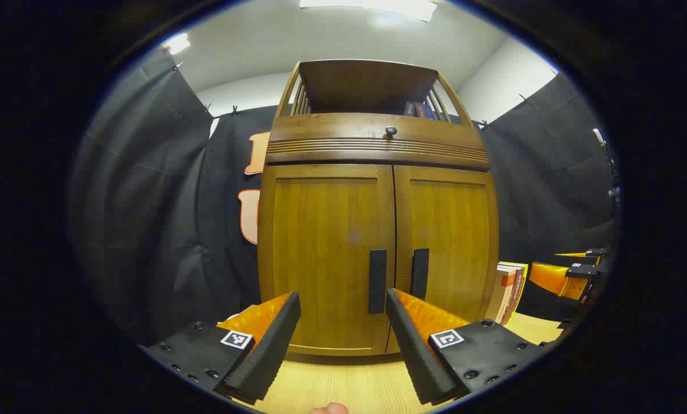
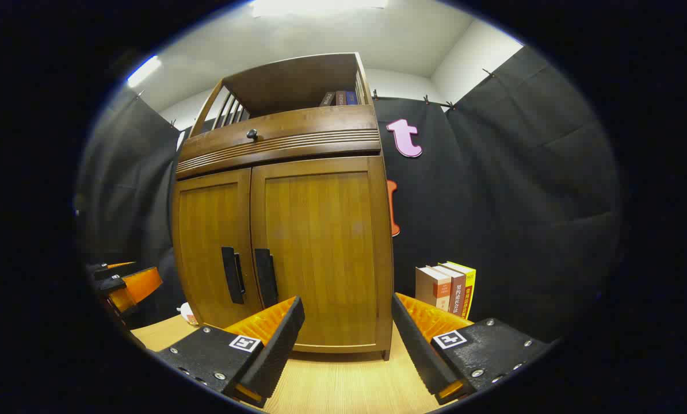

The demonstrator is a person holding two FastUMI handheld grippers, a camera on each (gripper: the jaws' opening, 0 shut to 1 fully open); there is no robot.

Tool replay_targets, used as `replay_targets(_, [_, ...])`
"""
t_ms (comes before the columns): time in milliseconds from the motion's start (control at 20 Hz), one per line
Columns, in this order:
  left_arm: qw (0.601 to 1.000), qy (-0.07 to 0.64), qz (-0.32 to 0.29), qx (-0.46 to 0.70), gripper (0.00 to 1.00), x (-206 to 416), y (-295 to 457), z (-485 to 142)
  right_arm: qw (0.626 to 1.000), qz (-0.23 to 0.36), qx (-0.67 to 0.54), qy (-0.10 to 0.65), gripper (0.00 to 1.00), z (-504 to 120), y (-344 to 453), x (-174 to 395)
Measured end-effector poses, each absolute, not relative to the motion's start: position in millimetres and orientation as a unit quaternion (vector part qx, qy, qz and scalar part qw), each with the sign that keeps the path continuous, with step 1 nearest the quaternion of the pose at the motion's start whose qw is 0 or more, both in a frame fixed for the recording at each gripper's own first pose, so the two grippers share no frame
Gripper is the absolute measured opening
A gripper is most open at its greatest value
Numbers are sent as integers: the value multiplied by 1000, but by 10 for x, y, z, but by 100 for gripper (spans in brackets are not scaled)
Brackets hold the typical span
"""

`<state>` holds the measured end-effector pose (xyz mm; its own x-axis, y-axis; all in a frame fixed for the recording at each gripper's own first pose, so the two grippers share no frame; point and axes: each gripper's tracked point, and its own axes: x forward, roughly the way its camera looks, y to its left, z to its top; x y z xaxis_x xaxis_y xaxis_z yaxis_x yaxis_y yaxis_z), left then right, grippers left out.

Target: Open the right door of the double-door shoe cabinet with the right hand, and open the left door with the left hand.

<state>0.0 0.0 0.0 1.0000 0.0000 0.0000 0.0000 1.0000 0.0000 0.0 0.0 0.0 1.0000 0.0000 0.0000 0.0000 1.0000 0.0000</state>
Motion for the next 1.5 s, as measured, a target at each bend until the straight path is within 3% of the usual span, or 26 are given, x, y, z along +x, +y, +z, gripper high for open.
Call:
replay_targets(100, [1000, 2, 7, 0, 94, -36, 62, -4, 1000, 4, -9, 0, 93, 2, 26, -15])
replay_targets(150, [1000, 3, 8, 2, 94, -60, 81, 11, 1000, 4, -14, -4, 97, 22, 36, -31])
replay_targets(350, [1000, -11, 18, 13, 94, -54, 176, 121, 1000, 5, -27, -6, 93, 35, 77, -51])
replay_targets(450, [1000, -14, 20, 18, 99, -64, 190, 153, 1000, 9, -21, -9, 93, 58, 113, -60])
replay_targets(700, [1000, -18, 16, 12, 94, -63, 197, 165, 1000, 9, -16, -18, 97, 96, 167, -68])
replay_targets(750, [1000, -19, 18, 13, 94, -61, 215, 185, 1000, 9, -18, -19, 89, 104, 174, -72])
replay_targets(800, [1000, -19, 18, 11, 94, -48, 219, 189, 1000, 8, -21, -20, 97, 109, 171, -77])
replay_targets(1050, [999, -22, 22, 10, 94, -62, 278, 211, 999, 4, -21, -27, 97, 157, 186, -117])
replay_targets(1100, [999, -20, 23, 9, 94, -57, 284, 202, 999, 4, -22, -27, 93, 153, 190, -130])
replay_targets(1400, [999, -11, 33, 6, 94, -60, 328, 176, 999, 6, -29, -23, 97, 146, 239, -189])
replay_targets(1450, [999, -12, 34, 6, 94, -67, 332, 174, 999, 7, -28, -22, 93, 146, 244, -199])
replay_targets(1500, [999, -13, 36, 8, 95, -71, 335, 176, 999, 7, -28, -22, 97, 140, 251, -208])
